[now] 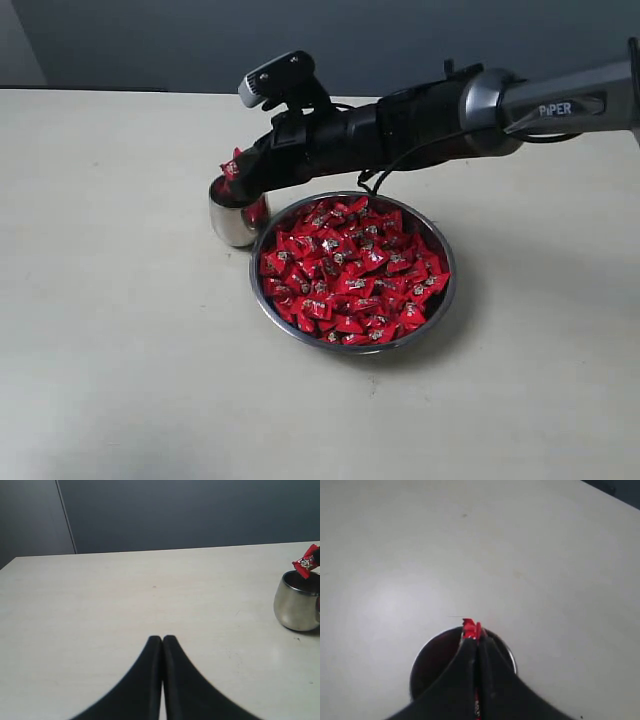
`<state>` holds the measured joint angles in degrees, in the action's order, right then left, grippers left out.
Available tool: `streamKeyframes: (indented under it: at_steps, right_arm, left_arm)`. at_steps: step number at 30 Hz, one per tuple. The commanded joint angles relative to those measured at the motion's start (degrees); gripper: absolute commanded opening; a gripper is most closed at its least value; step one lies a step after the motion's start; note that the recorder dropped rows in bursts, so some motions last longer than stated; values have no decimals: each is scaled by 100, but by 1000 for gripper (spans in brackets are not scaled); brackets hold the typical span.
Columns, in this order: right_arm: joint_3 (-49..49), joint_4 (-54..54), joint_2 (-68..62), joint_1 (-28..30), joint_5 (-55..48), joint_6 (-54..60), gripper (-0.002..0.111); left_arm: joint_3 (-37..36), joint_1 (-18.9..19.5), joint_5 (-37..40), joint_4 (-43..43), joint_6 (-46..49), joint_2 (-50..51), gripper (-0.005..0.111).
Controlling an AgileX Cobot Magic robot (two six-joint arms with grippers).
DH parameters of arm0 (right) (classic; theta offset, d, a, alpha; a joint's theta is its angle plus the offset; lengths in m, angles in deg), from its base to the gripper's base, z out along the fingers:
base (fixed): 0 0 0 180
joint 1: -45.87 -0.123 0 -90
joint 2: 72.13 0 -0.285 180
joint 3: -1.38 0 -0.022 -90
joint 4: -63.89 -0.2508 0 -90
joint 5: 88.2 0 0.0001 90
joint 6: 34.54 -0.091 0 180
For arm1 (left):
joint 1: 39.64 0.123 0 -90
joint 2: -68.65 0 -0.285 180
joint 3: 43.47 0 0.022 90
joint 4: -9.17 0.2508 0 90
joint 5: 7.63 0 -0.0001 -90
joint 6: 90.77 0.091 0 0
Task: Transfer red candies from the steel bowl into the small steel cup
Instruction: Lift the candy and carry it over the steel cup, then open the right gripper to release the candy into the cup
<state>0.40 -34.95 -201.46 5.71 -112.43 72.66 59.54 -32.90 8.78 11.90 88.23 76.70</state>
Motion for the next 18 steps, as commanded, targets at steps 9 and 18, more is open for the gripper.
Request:
streamKeyframes:
  at_steps: [9, 18]
  right_arm:
    - [-40, 603, 6, 4, -213, -442, -1]
    - [-40, 747, 6, 4, -192, -629, 18]
  left_arm:
    - [-22, 3, -11, -16, -9, -26, 0]
    - [-22, 3, -11, -16, -9, -26, 0]
